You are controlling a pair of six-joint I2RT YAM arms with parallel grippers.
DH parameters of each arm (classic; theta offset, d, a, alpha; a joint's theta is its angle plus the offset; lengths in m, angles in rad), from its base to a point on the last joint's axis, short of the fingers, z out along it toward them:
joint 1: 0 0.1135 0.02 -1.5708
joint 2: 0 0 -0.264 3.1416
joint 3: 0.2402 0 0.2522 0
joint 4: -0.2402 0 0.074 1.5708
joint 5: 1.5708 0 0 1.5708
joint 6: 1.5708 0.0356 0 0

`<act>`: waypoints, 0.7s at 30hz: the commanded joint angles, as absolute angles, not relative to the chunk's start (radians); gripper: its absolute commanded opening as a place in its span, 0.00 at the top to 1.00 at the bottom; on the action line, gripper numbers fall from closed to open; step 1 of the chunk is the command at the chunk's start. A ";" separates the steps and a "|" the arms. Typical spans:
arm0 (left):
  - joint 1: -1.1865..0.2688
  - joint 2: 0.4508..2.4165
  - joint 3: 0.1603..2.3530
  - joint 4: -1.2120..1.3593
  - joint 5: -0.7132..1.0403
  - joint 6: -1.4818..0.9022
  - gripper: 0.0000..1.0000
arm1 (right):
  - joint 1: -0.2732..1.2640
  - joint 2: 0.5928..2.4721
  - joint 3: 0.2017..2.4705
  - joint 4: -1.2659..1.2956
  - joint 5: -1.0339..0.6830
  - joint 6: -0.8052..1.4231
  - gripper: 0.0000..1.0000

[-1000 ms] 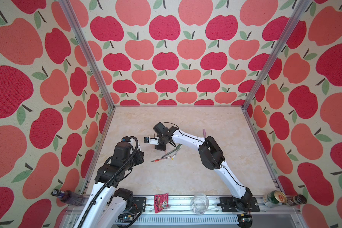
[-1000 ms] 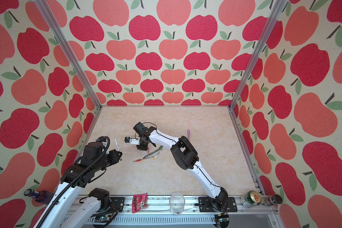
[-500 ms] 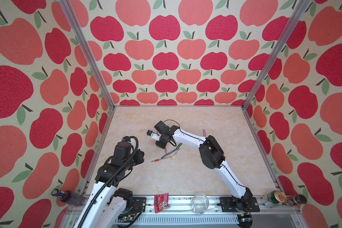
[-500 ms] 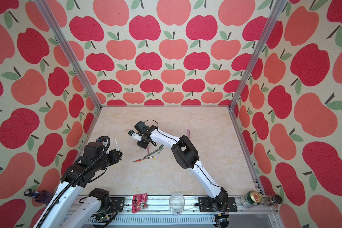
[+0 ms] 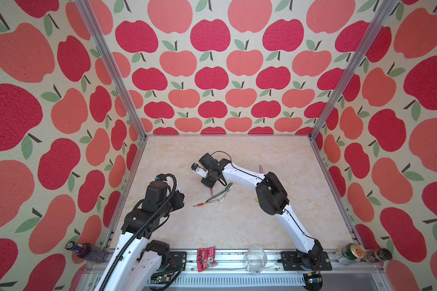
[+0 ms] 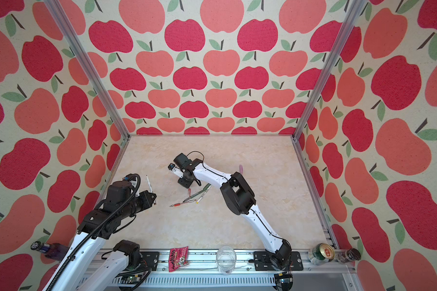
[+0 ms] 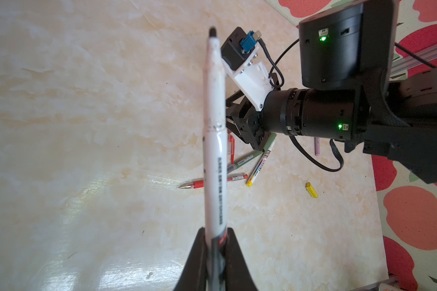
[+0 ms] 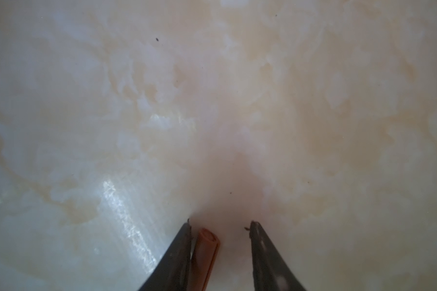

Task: Insert the pens into the pen caps
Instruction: 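Close the right gripper on the brown cap and lift it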

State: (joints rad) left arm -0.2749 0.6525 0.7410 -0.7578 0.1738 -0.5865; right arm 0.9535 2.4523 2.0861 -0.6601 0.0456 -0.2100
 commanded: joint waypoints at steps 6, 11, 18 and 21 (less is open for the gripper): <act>-0.268 0.647 0.733 -0.735 0.196 -0.595 1.00 | 0.973 2.389 1.994 -0.715 0.099 -0.181 0.59; -0.268 0.651 0.733 -0.727 0.199 -0.596 1.00 | 0.971 2.385 1.987 -0.707 0.091 -0.176 0.61; -0.269 0.660 0.741 -0.714 0.208 -0.604 1.00 | 0.947 2.416 2.017 -0.712 0.036 -0.128 0.72; -0.270 0.673 0.747 -0.707 0.210 -0.604 1.00 | 0.943 2.413 2.011 -0.712 0.026 -0.113 0.78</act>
State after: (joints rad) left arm -0.2752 0.6613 0.7395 -0.7277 0.1989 -0.5900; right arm 0.9565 2.4035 2.0098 -0.6697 0.0509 -0.1501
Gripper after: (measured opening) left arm 0.133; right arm 0.227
